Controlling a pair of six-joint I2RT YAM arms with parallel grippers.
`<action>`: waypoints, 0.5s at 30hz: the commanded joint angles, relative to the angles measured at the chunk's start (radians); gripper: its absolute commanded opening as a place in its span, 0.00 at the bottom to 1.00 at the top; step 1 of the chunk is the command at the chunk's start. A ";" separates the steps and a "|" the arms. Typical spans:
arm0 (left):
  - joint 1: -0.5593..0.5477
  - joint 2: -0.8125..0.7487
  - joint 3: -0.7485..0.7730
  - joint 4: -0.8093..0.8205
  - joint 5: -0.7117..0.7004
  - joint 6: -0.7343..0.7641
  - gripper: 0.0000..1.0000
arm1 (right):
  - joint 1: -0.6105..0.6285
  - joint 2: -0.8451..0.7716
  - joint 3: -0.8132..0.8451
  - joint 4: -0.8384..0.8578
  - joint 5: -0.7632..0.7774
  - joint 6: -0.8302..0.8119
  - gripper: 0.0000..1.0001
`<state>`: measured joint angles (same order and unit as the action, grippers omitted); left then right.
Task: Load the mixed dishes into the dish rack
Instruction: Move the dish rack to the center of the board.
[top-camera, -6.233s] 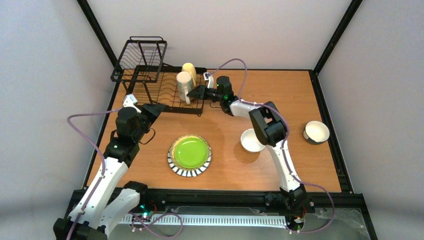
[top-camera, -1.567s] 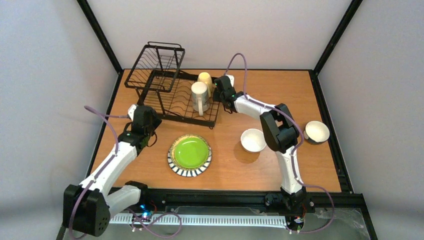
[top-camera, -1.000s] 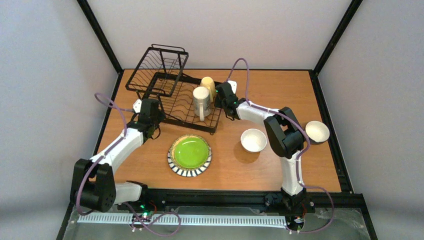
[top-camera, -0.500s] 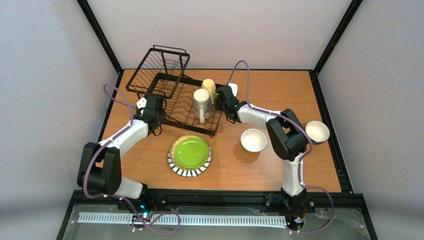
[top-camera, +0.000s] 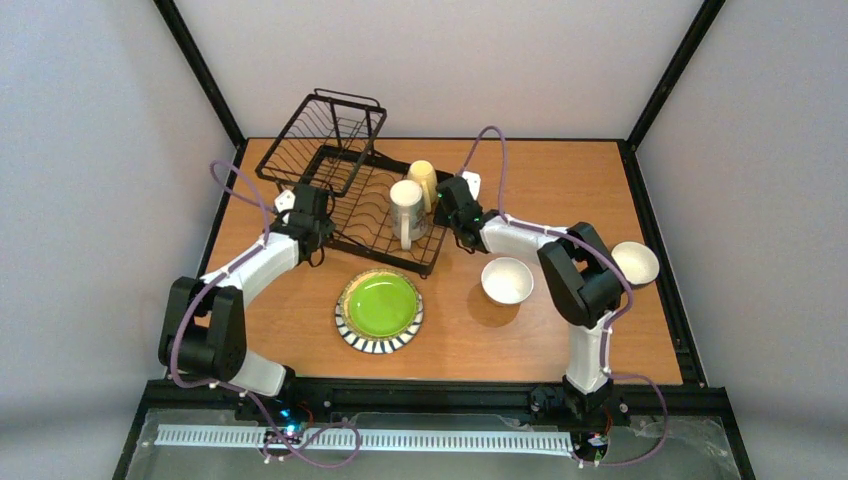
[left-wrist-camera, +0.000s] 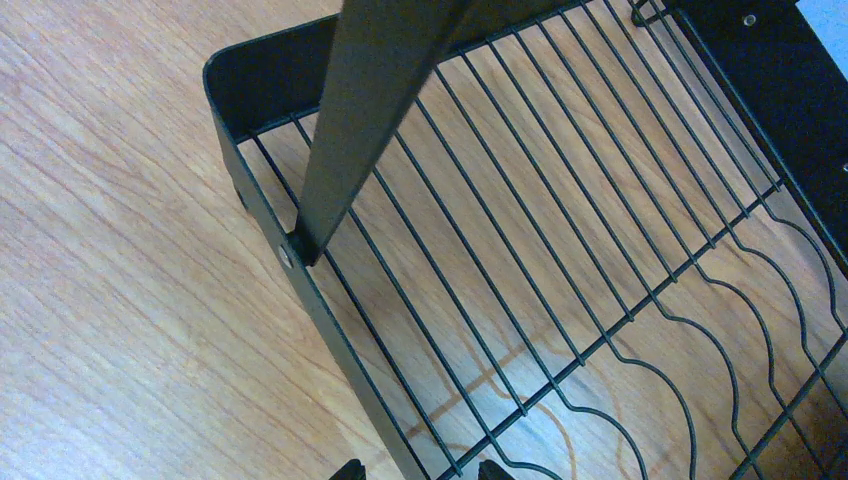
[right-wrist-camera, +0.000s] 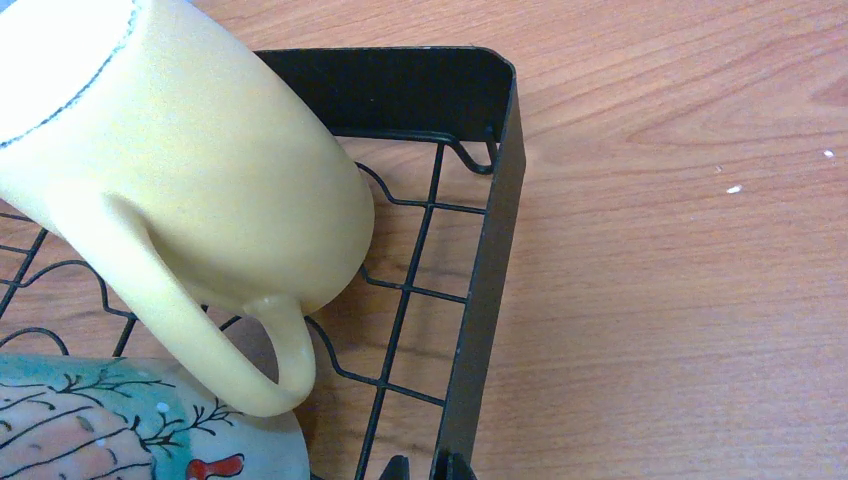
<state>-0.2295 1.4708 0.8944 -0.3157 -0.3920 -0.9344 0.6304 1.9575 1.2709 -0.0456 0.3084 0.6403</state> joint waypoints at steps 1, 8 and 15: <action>-0.005 0.017 0.061 0.055 -0.006 0.037 0.64 | 0.046 -0.039 -0.079 -0.113 -0.091 -0.005 0.02; -0.006 0.018 0.061 0.053 0.016 0.035 0.64 | 0.045 -0.071 -0.129 -0.105 -0.074 0.004 0.02; -0.006 0.009 0.057 0.052 0.027 0.036 0.64 | 0.044 -0.123 -0.188 -0.096 -0.052 0.015 0.02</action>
<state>-0.2321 1.4708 0.8963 -0.3161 -0.3672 -0.9112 0.6365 1.8786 1.1576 -0.0135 0.3336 0.6750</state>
